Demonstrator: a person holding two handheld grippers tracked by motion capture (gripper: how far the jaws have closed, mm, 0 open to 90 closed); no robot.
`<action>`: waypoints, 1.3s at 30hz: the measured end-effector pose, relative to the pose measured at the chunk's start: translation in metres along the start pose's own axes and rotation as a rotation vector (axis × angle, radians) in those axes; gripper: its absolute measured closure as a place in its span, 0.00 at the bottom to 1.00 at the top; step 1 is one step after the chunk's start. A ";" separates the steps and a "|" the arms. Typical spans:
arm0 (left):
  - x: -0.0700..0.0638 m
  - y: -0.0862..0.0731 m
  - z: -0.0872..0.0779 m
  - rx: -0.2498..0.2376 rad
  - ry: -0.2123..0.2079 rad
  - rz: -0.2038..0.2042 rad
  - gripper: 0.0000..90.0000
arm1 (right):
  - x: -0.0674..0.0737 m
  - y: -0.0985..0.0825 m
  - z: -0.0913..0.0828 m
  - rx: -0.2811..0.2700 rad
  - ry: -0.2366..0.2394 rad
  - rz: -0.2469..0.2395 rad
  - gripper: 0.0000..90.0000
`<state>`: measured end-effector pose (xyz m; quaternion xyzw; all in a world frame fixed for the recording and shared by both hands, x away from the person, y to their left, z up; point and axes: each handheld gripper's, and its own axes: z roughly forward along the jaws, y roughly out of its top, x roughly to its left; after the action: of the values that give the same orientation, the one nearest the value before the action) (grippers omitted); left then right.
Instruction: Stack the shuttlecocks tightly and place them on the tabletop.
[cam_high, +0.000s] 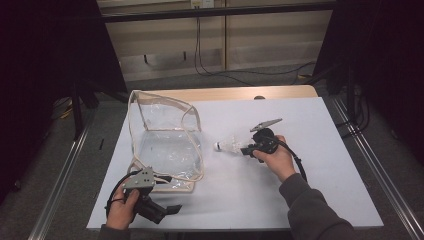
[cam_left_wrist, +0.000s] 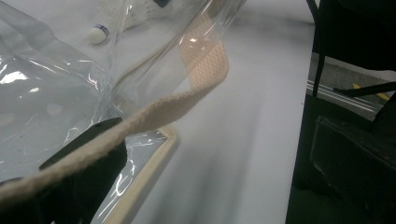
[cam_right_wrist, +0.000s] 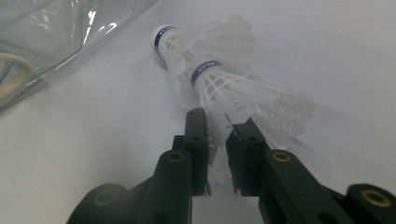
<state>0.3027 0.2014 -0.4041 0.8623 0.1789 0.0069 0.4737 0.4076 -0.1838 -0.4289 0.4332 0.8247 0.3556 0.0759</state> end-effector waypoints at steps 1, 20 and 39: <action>0.000 0.000 0.000 0.000 0.000 0.000 0.04 | 0.000 0.000 0.000 0.005 0.001 -0.003 0.91; 0.001 0.000 0.000 0.004 0.000 0.007 0.04 | -0.002 0.008 -0.003 -0.040 0.055 -0.028 1.00; 0.000 0.000 0.000 -0.002 -0.001 0.002 0.04 | 0.004 0.017 0.008 -0.027 0.068 -0.063 1.00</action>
<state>0.3031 0.2016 -0.4042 0.8621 0.1775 0.0070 0.4746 0.4198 -0.1697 -0.4231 0.3936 0.8352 0.3786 0.0647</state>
